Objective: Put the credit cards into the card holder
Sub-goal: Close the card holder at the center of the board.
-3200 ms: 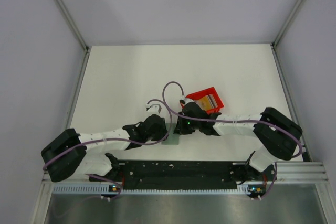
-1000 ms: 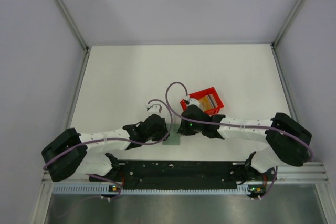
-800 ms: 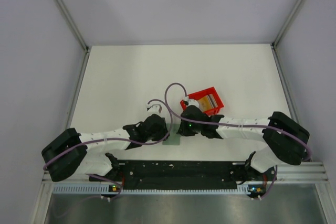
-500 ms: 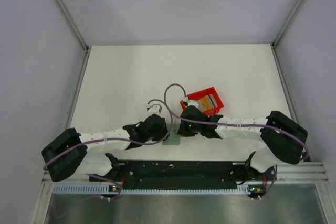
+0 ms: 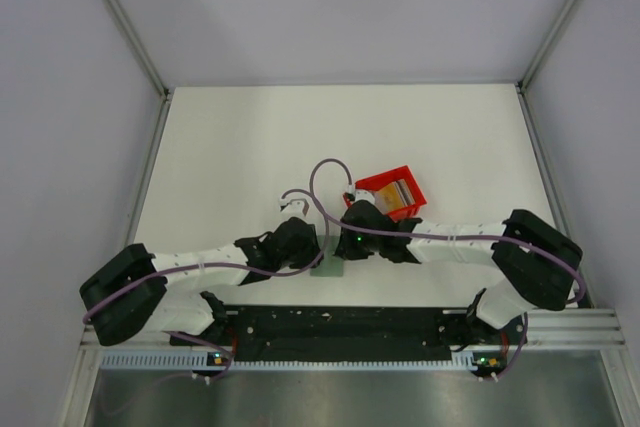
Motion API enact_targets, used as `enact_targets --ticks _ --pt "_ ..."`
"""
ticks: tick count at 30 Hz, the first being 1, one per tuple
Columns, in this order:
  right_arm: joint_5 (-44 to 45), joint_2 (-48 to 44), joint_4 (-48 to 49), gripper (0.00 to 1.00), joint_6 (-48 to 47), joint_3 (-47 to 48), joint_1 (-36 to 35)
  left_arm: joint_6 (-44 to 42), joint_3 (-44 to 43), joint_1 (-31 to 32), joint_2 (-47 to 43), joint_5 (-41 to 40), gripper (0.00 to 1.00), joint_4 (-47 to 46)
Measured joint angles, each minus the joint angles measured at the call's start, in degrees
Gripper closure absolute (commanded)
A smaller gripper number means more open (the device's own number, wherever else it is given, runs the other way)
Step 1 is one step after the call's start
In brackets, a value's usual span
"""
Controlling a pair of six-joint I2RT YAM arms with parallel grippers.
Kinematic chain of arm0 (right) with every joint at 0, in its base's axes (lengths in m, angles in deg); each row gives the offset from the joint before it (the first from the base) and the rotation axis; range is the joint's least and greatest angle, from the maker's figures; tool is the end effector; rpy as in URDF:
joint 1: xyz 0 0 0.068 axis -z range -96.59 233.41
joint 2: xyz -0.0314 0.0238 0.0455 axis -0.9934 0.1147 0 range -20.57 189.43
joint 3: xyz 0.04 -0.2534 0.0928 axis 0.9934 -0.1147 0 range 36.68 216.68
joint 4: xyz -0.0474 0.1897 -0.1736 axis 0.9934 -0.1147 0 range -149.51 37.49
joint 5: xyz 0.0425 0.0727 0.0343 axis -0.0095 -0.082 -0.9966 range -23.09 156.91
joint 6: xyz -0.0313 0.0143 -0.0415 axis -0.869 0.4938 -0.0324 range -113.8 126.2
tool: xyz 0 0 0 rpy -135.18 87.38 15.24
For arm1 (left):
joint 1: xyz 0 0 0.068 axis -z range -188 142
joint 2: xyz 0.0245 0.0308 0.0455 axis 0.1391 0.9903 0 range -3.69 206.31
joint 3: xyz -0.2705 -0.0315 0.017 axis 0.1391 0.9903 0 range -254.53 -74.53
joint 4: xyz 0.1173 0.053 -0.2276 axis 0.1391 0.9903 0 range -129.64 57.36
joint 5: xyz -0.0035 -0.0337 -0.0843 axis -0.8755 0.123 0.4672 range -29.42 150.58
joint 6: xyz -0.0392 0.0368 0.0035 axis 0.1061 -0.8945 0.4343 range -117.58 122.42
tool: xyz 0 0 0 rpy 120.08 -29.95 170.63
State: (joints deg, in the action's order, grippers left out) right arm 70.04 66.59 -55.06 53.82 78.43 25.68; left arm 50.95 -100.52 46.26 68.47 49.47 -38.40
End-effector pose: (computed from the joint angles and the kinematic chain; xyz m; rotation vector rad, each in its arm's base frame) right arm 0.1592 0.2486 0.1635 -0.1987 2.5493 0.7389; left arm 0.1375 -0.1792 0.1495 0.0297 2.4680 -0.6016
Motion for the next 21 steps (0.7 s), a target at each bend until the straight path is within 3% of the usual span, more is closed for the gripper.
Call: enact_targets --ticks 21 --pt "0.8 1.9 -1.4 0.91 -0.4 2.7 -1.5 0.0 0.0 0.0 0.0 0.0 0.60 0.0"
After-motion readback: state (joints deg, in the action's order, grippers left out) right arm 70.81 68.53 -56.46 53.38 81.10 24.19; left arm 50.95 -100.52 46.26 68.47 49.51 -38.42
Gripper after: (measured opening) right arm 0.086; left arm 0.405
